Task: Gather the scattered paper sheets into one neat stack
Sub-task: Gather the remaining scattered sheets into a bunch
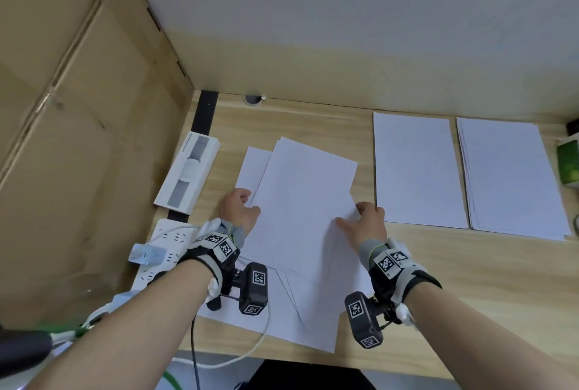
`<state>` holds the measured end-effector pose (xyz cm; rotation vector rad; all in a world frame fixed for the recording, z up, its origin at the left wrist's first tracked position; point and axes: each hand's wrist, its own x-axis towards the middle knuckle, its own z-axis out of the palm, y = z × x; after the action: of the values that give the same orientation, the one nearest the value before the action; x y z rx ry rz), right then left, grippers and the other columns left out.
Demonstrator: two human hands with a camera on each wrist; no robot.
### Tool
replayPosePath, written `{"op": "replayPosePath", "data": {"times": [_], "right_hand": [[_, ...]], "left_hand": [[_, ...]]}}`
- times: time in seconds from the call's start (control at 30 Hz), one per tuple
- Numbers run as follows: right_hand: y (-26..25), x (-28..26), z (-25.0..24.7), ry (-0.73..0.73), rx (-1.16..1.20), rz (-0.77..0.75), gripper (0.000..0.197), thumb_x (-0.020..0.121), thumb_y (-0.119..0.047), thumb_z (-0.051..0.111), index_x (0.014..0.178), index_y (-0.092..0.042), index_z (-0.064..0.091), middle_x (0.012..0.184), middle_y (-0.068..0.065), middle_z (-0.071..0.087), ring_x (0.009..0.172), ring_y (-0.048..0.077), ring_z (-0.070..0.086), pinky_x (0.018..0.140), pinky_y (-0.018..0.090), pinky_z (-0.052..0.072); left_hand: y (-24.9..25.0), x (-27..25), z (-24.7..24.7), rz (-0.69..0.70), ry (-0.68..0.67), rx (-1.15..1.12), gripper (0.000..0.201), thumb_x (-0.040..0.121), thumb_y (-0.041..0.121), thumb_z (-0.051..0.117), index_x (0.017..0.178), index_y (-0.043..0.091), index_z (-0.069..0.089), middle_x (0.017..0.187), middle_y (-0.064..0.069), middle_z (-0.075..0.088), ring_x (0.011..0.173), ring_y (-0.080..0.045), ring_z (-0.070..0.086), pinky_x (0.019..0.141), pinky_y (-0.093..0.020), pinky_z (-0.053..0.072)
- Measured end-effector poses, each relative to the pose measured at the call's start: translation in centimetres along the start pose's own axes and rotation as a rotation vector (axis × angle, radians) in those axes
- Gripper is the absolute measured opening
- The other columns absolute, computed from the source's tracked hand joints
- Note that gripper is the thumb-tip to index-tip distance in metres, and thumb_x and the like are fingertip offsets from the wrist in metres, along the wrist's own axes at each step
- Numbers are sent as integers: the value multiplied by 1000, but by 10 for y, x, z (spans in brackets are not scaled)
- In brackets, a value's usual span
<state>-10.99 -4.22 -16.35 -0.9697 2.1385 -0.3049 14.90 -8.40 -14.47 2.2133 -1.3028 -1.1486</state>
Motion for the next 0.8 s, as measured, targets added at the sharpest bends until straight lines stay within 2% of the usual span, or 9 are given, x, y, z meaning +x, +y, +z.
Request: {"op": "replayPosePath", "data": {"times": [0.13,0.23,0.33,0.4,0.43,0.57,0.67,0.73,0.8], "right_hand": [[3,1,5,27,11,0,63,72,-39,79,122,-14,51,124,8,43,103,32,58,91,45,51],[2,1,8,57,30,-6,58,69,-43,80,112,-15,53,118,6,46,100,30,57,90,45,51],[-1,4,9,71,54,-12,39,70,-41,77,93,-18,55,106,4,54,86,26,60,76,37,52],[-4,5,7,48,30,-36,24,77,-37,70,82,-19,54,91,4,64,74,24,59,62,30,43],[-4,6,7,40,6,-52,21,81,-35,67,79,-18,54,83,4,64,70,26,58,59,30,39],[-6,5,4,78,0,-38,27,91,-25,52,68,-11,49,68,10,55,65,31,48,59,32,34],[-3,1,-12,143,70,-80,31,98,-24,46,77,-4,58,83,18,63,73,34,54,62,34,38],[0,-5,-25,191,173,-117,30,99,-24,47,85,-4,64,84,12,61,77,31,53,67,35,42],[6,-5,-34,226,298,-157,30,98,-20,46,71,-12,56,67,4,49,68,25,43,62,34,35]], "left_hand": [[-1,-1,1,8,-29,23,43,80,3,63,123,6,60,124,-12,61,112,-24,59,78,-23,39],[-4,-2,2,28,-55,25,42,80,1,63,122,4,61,124,-13,62,114,-24,60,80,-23,40],[-5,-3,2,43,-65,58,39,80,1,64,119,2,64,125,-13,63,116,-24,59,83,-22,41],[-5,-3,2,45,-66,68,38,81,3,64,119,2,65,125,-12,63,117,-24,59,83,-21,41],[-5,-4,1,36,-63,65,38,82,4,63,120,2,65,125,-11,64,117,-24,59,84,-21,41],[-9,-4,0,6,-53,16,40,84,5,62,124,3,62,130,-11,61,120,-24,57,93,-29,45],[-6,-10,-2,21,-33,10,42,85,5,61,127,3,59,133,-11,58,124,-25,54,96,-29,42],[-4,-18,-4,44,-6,-2,42,85,4,61,127,3,58,134,-13,58,125,-26,54,96,-28,40],[-2,-22,-4,56,15,-32,41,83,3,61,125,3,60,131,-14,59,122,-26,56,92,-27,41]]}}
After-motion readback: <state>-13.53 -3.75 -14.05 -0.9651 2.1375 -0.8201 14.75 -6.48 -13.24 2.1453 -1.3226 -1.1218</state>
